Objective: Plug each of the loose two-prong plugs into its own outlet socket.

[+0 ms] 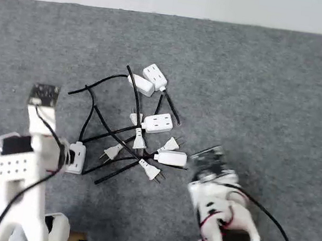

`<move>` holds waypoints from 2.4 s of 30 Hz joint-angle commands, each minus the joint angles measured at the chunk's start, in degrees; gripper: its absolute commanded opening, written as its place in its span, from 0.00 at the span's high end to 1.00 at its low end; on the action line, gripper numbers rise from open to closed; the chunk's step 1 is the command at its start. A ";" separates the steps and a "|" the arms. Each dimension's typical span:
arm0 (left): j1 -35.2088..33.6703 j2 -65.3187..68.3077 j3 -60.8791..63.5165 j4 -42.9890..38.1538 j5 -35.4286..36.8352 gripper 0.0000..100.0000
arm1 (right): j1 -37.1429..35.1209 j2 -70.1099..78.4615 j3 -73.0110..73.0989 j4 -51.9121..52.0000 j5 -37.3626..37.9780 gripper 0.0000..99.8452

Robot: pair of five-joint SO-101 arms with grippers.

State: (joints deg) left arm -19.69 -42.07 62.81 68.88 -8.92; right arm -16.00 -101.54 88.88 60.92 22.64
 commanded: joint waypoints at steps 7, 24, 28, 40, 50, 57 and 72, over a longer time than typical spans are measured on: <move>-0.70 -2.29 5.23 -10.29 1.58 0.79 | -16.40 4.44 -7.56 -6.11 -7.65 0.95; -0.70 -2.29 6.29 -18.55 5.63 0.79 | -28.00 61.23 -22.42 -27.30 -8.88 0.95; -0.70 -2.29 6.29 -18.55 5.45 0.79 | -28.09 62.81 -22.51 -27.74 -11.60 0.95; -0.62 -2.29 6.37 -18.46 5.27 0.79 | -24.92 71.43 -27.16 -31.43 -12.40 0.88; -0.53 -2.29 6.46 -18.37 5.27 0.79 | -23.69 82.59 -33.41 -30.81 -12.40 0.88; -0.35 -2.29 6.46 -18.37 5.27 0.79 | -23.87 84.44 -34.81 -30.99 -12.40 0.88; -0.35 -2.29 6.55 -18.11 5.19 0.79 | -24.92 90.95 -40.00 -26.77 -9.76 0.88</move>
State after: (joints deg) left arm -20.04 -43.12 69.58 51.82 -3.91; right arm -40.70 -10.64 52.40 33.58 12.09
